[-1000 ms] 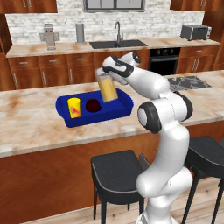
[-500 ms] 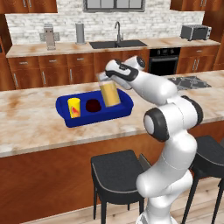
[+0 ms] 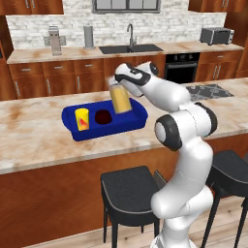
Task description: There is a tray on the dining counter. Grab the cup, mug, and pitcher and place them on the tray. The pitcher may be placed next to the tray if it cannot fit the tray.
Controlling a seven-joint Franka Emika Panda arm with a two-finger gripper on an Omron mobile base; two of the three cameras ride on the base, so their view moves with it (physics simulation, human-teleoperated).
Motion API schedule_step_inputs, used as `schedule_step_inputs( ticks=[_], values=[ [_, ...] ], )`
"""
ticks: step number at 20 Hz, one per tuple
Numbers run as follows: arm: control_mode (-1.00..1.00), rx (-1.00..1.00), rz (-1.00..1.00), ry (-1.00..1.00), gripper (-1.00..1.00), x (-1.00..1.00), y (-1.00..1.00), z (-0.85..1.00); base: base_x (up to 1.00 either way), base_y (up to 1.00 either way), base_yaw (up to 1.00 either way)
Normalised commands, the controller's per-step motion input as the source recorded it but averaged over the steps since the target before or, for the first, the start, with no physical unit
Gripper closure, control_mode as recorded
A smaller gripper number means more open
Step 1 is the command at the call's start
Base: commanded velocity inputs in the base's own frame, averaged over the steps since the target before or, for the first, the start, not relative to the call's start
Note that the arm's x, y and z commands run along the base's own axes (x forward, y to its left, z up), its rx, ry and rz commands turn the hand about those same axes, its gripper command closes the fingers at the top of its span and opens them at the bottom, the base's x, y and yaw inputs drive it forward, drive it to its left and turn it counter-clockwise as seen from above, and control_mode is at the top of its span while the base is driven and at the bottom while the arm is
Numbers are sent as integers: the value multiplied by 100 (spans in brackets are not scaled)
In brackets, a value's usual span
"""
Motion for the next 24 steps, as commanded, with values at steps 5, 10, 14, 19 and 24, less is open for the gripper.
schedule_step_inputs(
  ticks=[5, 10, 14, 19, 24],
  values=[
    [-100, 0, 0, 0, 100, 41, 0, -5, 0, 0, 0],
    [-100, 0, 0, -1, 100, -1, 1, -37, 0, 0, 0],
    [-100, 0, 0, 0, 100, -50, 6, -30, 0, 0, 0],
    [-100, 0, 0, 0, 100, -71, 3, -22, 0, 0, 0],
    [-100, 1, 0, 0, 100, -80, 0, -41, 0, 0, 0]
  ],
)
